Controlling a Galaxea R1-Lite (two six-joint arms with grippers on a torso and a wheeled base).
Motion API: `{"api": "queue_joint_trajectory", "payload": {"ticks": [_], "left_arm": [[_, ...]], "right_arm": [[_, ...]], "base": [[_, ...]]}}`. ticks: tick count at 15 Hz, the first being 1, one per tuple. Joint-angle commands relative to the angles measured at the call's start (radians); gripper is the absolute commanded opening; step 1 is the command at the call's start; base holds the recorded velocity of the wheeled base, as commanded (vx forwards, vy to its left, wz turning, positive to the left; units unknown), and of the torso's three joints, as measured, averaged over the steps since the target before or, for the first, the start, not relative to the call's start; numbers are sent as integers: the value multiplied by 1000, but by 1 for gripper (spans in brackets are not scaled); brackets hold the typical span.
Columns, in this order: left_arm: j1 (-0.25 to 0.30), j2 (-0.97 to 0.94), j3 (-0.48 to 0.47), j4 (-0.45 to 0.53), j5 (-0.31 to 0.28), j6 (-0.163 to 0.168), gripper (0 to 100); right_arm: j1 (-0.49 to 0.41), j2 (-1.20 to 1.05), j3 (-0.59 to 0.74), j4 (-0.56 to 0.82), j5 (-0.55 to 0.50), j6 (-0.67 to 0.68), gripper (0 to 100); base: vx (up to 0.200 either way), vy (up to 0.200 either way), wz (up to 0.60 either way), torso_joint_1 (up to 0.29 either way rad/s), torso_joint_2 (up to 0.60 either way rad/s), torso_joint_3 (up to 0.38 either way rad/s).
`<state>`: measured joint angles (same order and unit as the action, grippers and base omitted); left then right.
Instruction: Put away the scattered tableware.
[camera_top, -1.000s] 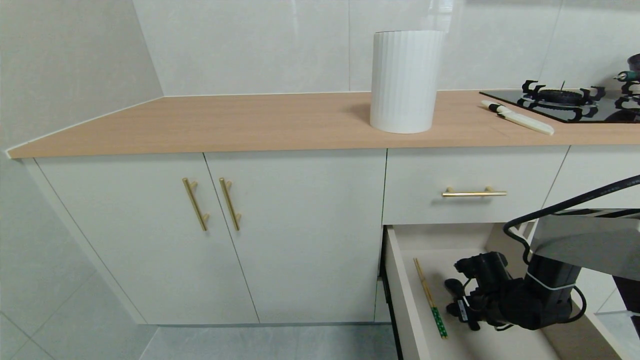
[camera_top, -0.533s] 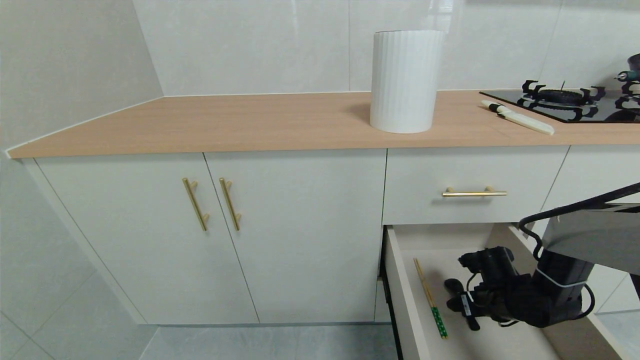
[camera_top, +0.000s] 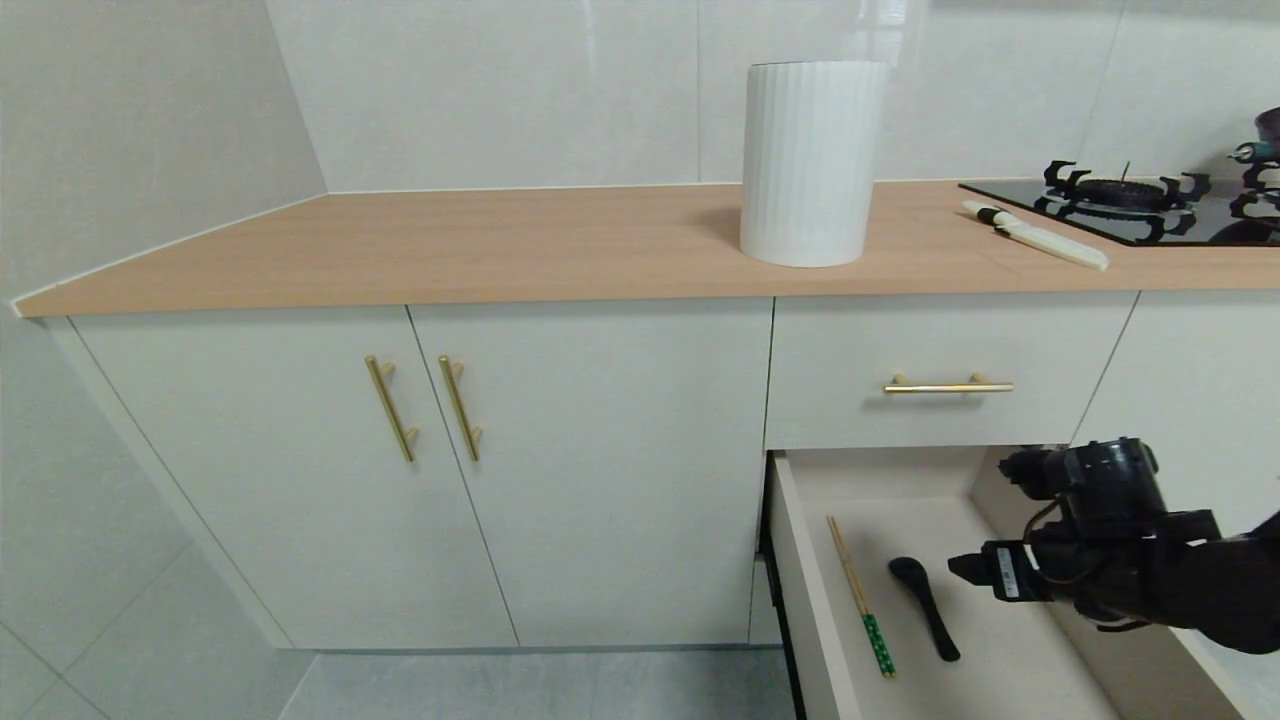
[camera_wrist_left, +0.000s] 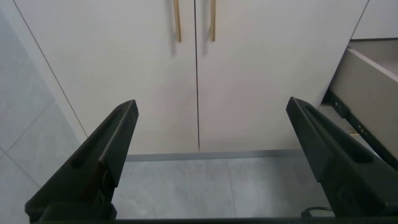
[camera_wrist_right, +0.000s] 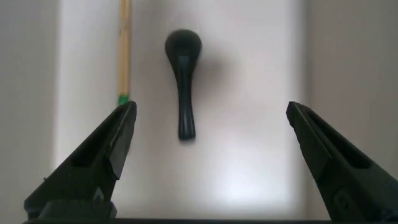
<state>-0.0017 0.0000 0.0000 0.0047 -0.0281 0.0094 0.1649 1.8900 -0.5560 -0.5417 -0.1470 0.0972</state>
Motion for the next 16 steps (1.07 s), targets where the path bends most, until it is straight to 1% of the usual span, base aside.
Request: {"api": "queue_joint_trajectory", "payload": {"ticks": [1,2,3,4,7,9,16], "left_arm": [[0,0,0,1,-1,17,100],[0,0,0,1,-1,35,100],[0,0,0,1,-1,34,100],[0,0,0,1,-1,-5,100],[0,0,0,0,-1,0,100],[0,0,0,1,-1,-3,100],[0,0,0,0,0,-5,100]], "right_arm": [[-4,-227,70,78,4,35,100],[-8,-261,88,97,3,35,100],[-19,-278,100,109,3,35,100],[-24,-307,116,138,4,35,100],[-24,-325,117,146,6,33,100],[-24,-339,120,147,6,32,100],[-22,-350,133,170,29,30,100]], "base": [[0,0,0,0,0,0],[0,0,0,0,0,0],[0,0,0,0,0,0],[0,0,0,0,0,0],[0,0,0,0,0,0],[0,0,0,0,0,0],[-200,0,0,2,2,4]]}}
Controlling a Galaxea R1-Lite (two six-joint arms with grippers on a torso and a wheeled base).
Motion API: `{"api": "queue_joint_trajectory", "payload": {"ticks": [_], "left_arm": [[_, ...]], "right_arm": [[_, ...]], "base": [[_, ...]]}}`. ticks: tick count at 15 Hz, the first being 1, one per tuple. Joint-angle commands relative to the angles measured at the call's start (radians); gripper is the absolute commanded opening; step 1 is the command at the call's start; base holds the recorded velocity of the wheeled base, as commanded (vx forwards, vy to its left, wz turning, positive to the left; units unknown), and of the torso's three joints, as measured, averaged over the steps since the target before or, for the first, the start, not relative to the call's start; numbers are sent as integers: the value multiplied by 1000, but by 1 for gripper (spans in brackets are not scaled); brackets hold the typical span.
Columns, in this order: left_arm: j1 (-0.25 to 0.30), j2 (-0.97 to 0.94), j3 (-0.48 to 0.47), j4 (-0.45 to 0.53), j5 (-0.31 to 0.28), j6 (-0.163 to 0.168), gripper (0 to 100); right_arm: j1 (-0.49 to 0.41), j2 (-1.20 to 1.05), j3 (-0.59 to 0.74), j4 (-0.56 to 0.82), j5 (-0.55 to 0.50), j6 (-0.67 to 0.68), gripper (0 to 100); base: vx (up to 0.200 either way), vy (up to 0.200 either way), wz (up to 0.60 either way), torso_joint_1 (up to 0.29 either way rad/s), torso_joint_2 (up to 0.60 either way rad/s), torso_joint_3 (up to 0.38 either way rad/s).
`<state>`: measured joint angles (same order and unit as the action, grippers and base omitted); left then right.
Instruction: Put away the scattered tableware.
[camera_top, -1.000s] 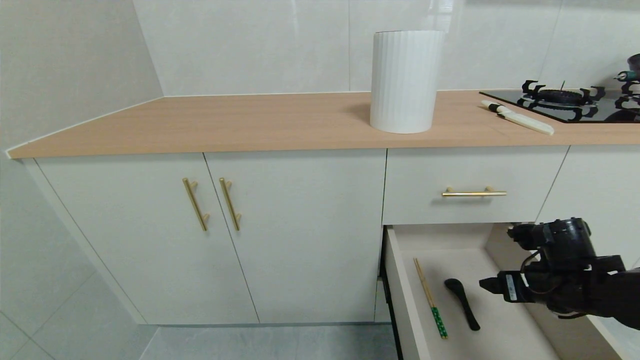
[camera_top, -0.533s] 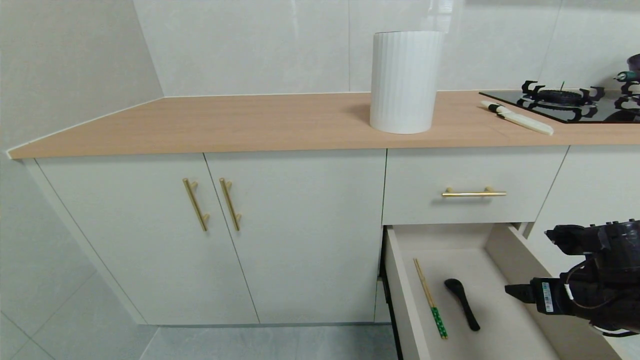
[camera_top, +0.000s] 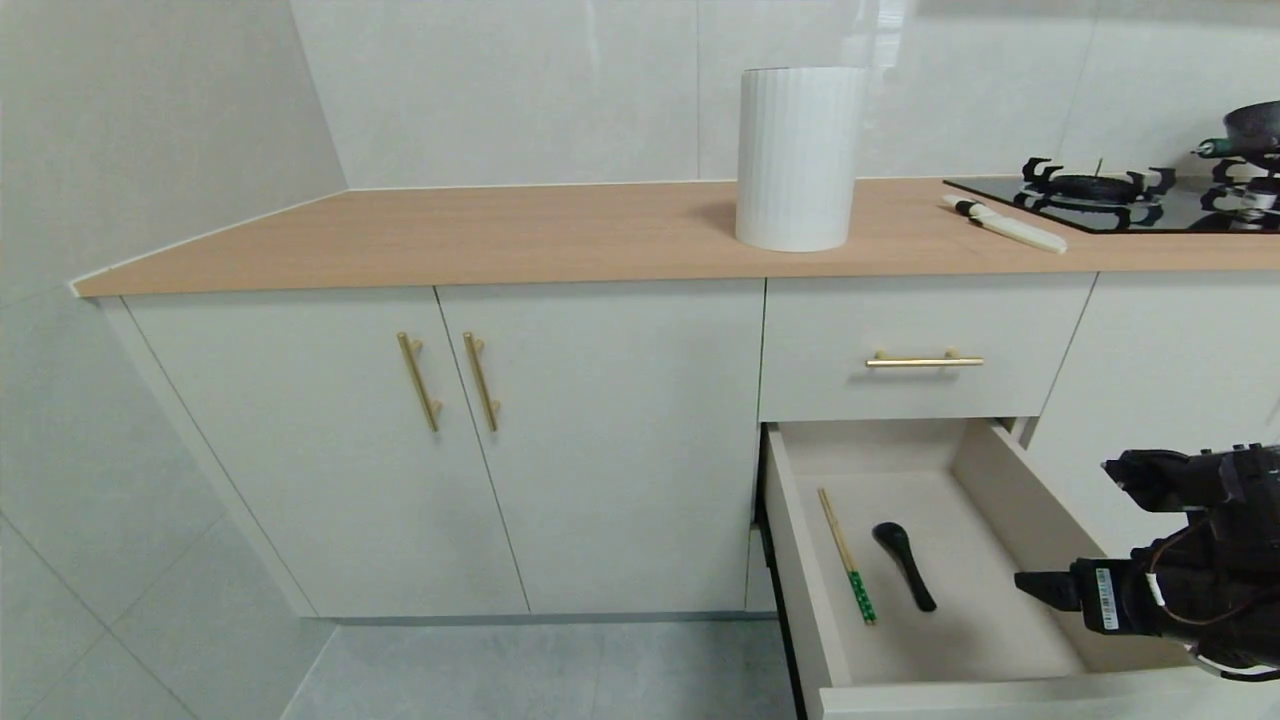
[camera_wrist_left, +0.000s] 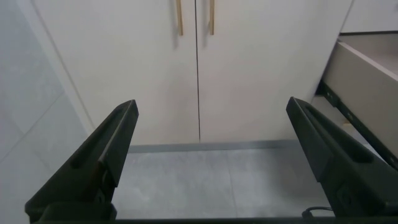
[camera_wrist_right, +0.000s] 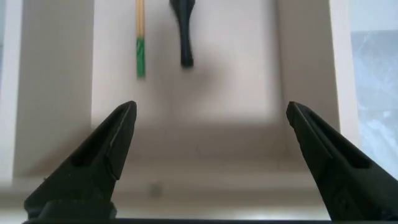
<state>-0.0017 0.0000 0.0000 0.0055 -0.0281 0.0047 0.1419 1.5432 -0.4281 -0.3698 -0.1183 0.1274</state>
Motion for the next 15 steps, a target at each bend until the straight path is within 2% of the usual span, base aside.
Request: {"api": "queue_joint_trajectory", "payload": {"ticks": [1,3,6,8,10,15], "left_arm": [[0,0,0,-1,0,0,100],[0,0,0,1,0,0,100],[0,0,0,-1,0,0,100],[0,0,0,-1,-1,1,100],[0,0,0,-1,-1,1,100],[0,0,0,1,-1,1,100]], "right_arm": [[2,-3,6,-1,0,0,100],[4,-8,11,-1,2,0,100],[27,-63,42,20,43,-11,100],[44,-103,42,137,63,-83,100],[71,-101,28,200,77,-89,100],[85,23,22,190,75,-80,100]], "base": [[-200,0,0,-2,2,2],[-200,0,0,2,0,5],[0,0,0,0,0,0],[0,0,0,0,0,0],[0,0,0,0,0,0],[0,0,0,0,0,0]]}}
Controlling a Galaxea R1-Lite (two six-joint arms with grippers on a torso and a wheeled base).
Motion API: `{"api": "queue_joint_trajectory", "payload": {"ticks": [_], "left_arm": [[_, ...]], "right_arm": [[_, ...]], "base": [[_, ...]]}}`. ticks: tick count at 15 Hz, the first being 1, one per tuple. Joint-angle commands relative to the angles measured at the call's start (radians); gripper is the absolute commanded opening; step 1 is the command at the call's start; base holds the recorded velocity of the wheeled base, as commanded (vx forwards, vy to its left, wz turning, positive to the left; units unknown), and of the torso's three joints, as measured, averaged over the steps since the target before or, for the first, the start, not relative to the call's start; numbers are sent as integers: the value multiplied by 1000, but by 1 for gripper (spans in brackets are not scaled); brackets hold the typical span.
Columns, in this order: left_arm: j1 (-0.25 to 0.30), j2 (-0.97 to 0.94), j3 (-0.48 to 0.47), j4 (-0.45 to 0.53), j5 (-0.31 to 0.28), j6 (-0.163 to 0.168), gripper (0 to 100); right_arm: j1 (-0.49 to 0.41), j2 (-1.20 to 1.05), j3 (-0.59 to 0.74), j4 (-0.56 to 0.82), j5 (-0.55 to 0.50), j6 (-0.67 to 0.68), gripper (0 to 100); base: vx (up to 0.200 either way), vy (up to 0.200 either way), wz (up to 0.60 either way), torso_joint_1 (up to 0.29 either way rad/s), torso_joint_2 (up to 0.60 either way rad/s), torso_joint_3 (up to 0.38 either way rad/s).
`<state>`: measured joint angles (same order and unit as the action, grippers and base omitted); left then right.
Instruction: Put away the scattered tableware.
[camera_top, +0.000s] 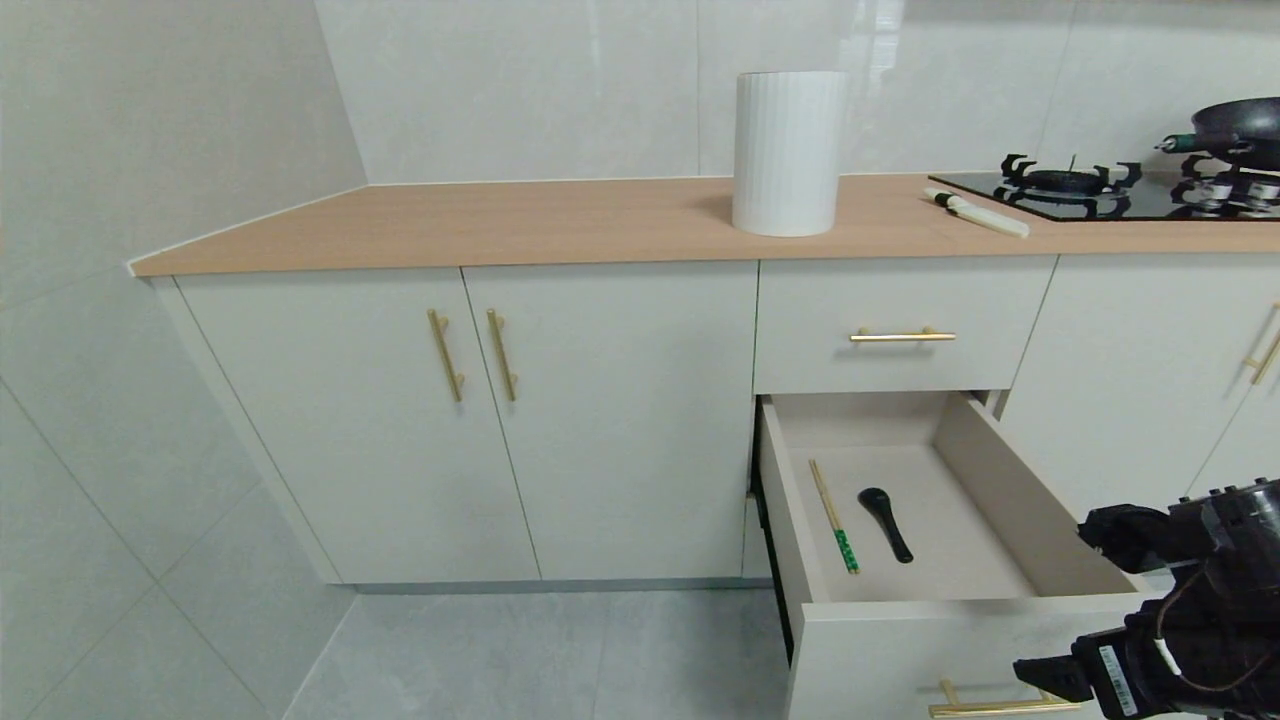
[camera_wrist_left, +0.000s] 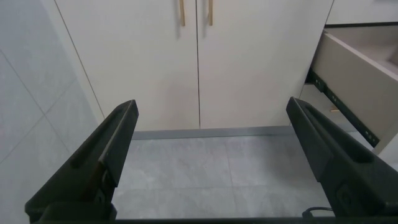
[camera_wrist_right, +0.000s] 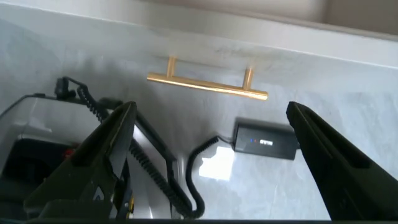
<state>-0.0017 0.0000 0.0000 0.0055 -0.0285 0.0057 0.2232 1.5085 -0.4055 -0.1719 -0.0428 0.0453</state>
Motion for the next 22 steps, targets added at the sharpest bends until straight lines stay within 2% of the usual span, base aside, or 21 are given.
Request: {"api": "queue_joint_trajectory", "payload": {"ticks": [1,12,17,22], "left_arm": [[0,0,0,-1,-1,0,100],[0,0,0,1,-1,0,100],[0,0,0,1,-1,0,100],[0,0,0,-1,-1,0,100]], "right_arm": [[4,75,-1,-32,0,5,100],[-1,193,-10,-152,-8,27,100],[-2,277,-41,-259,-11,22,100],[-24,366,-164,-271,-12,15,100]], "base": [[0,0,0,0,0,0],[0,0,0,0,0,0],[0,0,0,0,0,0],[0,0,0,0,0,0]]}}
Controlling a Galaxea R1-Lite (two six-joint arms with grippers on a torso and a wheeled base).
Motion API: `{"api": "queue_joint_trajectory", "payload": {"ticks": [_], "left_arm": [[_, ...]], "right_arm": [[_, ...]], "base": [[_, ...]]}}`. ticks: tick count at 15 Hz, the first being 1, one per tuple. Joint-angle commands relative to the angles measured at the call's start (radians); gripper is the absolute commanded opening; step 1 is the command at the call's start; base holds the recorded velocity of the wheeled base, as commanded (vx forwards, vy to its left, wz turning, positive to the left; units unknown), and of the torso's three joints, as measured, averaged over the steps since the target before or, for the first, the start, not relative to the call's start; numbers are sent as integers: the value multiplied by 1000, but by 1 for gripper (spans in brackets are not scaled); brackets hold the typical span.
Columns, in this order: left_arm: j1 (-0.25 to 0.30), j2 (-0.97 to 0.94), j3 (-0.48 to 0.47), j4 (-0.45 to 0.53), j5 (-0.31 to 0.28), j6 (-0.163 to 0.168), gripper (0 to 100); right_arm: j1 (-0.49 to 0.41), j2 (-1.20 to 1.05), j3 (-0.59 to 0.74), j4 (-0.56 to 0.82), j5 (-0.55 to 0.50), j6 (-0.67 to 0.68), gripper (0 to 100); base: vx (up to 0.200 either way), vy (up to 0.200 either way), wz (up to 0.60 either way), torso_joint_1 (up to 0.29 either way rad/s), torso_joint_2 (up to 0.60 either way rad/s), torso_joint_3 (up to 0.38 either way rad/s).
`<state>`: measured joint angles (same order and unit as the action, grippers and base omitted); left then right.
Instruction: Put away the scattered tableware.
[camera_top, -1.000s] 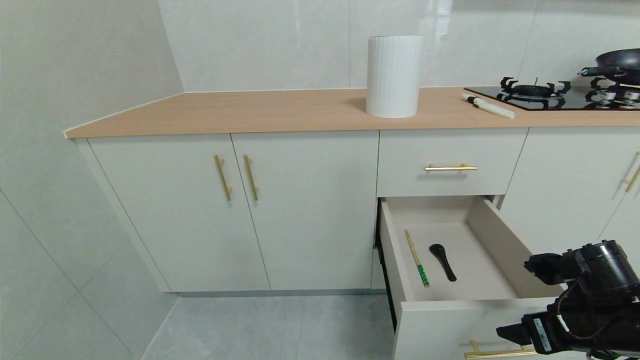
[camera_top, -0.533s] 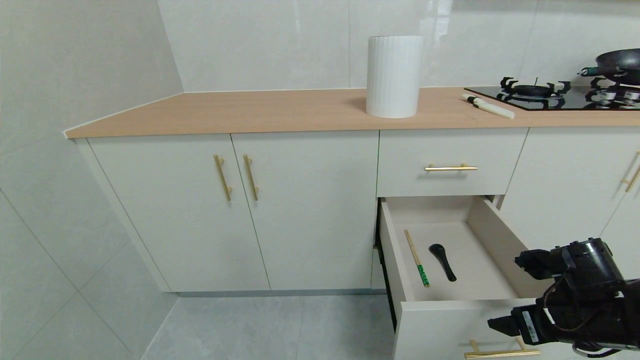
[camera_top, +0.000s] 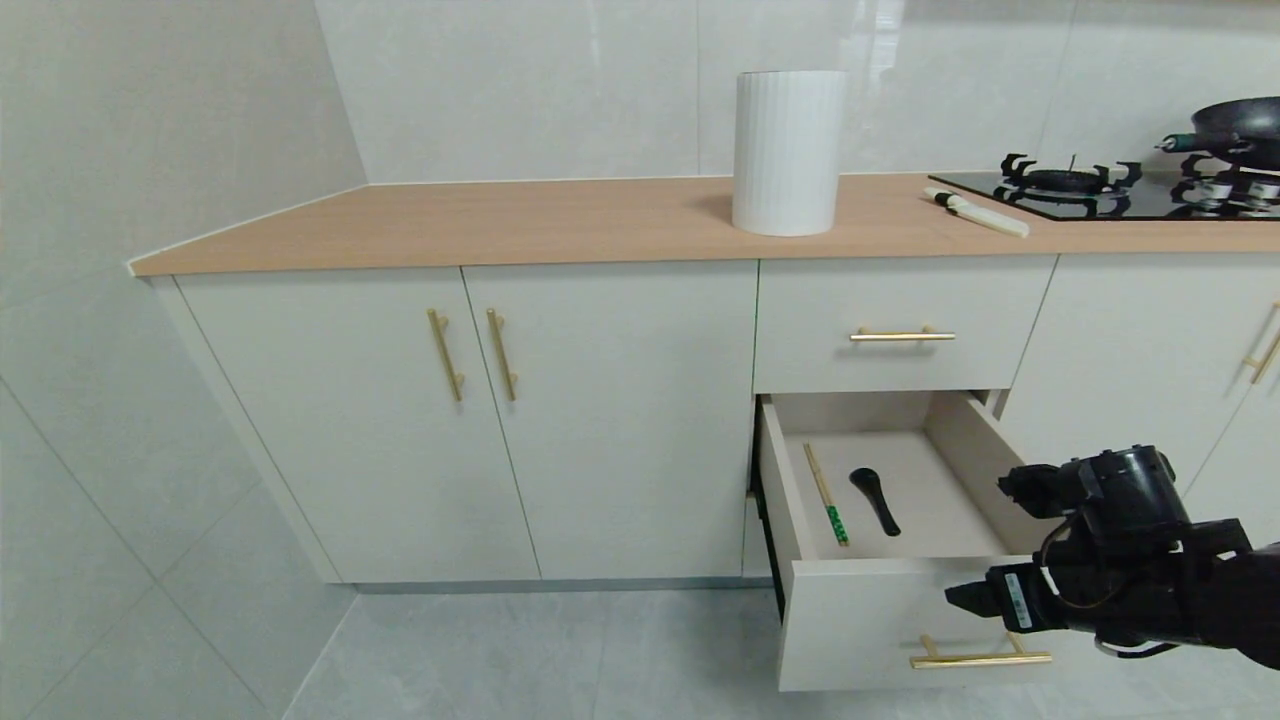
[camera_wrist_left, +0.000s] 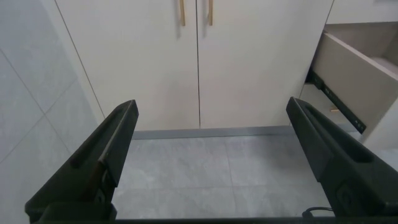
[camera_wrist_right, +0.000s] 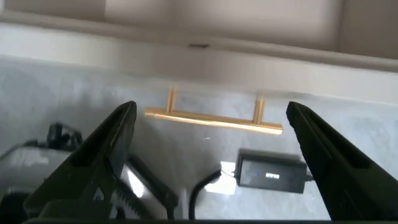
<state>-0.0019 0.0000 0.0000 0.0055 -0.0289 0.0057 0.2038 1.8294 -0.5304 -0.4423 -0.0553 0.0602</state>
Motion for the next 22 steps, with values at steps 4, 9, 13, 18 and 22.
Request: {"api": "queue_joint_trajectory", "payload": {"ticks": [4,9,13,18,22], "left_arm": [[0,0,0,1,0,0,100],[0,0,0,1,0,0,100],[0,0,0,1,0,0,100],[0,0,0,1,1,0,100],[0,0,0,1,0,0,100]], "right_arm": [[-50,134,-178,20,0,-49,100],[-81,289,-461,136,-3,-54,100],[-96,384,-625,186,-1,-57,100],[-104,476,-789,215,-1,-57,100],[-107,536,-875,212,-1,-56,100]], "base": [[0,0,0,0,0,0],[0,0,0,0,0,0],[0,0,0,0,0,0],[0,0,0,0,0,0],[0,0,0,0,0,0]]}}
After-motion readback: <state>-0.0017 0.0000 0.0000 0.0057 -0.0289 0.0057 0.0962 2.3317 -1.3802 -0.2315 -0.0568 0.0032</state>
